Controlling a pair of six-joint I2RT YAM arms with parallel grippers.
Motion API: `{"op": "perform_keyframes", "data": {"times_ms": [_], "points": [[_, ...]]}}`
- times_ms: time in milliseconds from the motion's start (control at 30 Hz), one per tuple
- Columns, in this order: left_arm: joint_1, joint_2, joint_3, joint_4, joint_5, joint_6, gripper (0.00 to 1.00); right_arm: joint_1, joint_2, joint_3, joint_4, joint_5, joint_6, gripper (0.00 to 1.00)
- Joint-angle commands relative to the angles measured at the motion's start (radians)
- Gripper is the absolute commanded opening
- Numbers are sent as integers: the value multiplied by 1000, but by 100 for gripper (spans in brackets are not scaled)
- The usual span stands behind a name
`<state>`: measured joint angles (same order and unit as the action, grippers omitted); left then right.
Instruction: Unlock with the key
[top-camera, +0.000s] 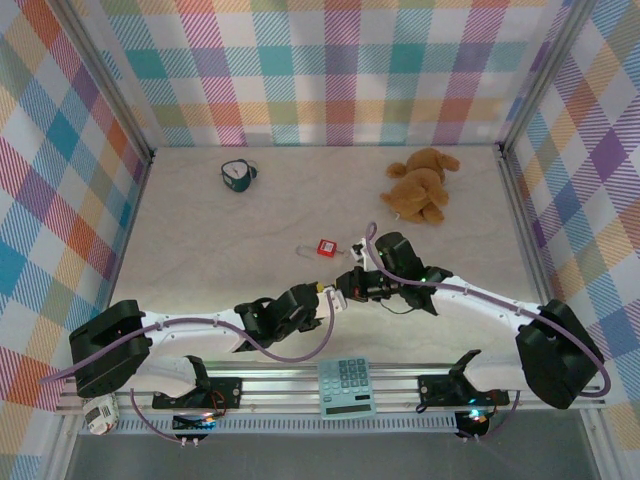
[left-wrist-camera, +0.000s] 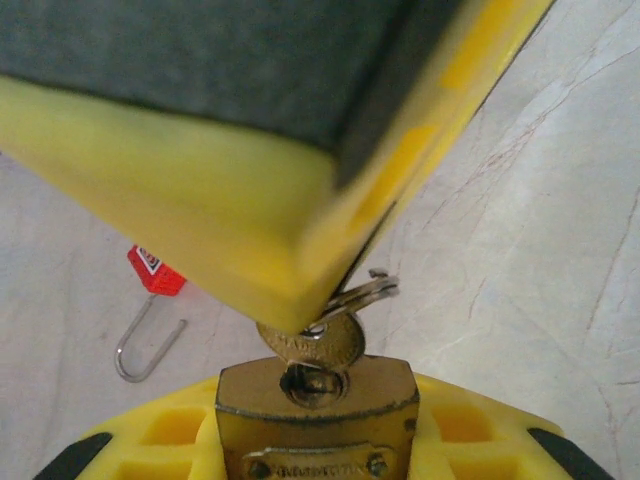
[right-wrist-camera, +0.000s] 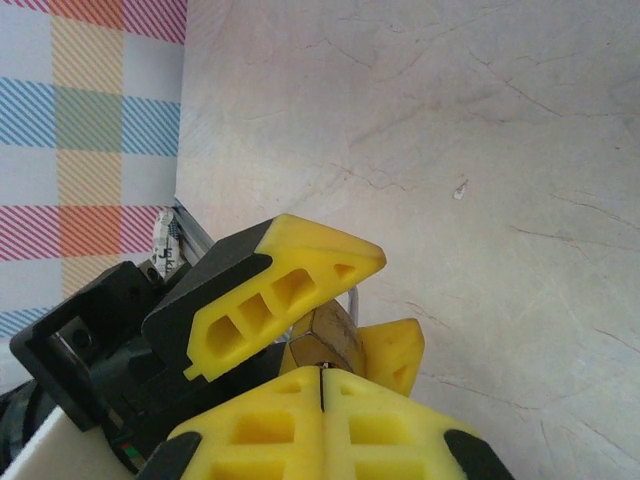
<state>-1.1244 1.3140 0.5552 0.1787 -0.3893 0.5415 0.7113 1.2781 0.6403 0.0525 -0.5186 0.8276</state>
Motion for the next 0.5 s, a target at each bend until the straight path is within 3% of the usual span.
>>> {"op": "perform_keyframes", "data": {"times_ms": [0, 467], "points": [[-42, 7, 60, 151, -34, 60, 0, 7, 25, -27, 54, -20, 57, 2], [-92, 36, 15, 368, -135, 163, 0, 14, 52, -54, 98, -43, 157, 1]]}}
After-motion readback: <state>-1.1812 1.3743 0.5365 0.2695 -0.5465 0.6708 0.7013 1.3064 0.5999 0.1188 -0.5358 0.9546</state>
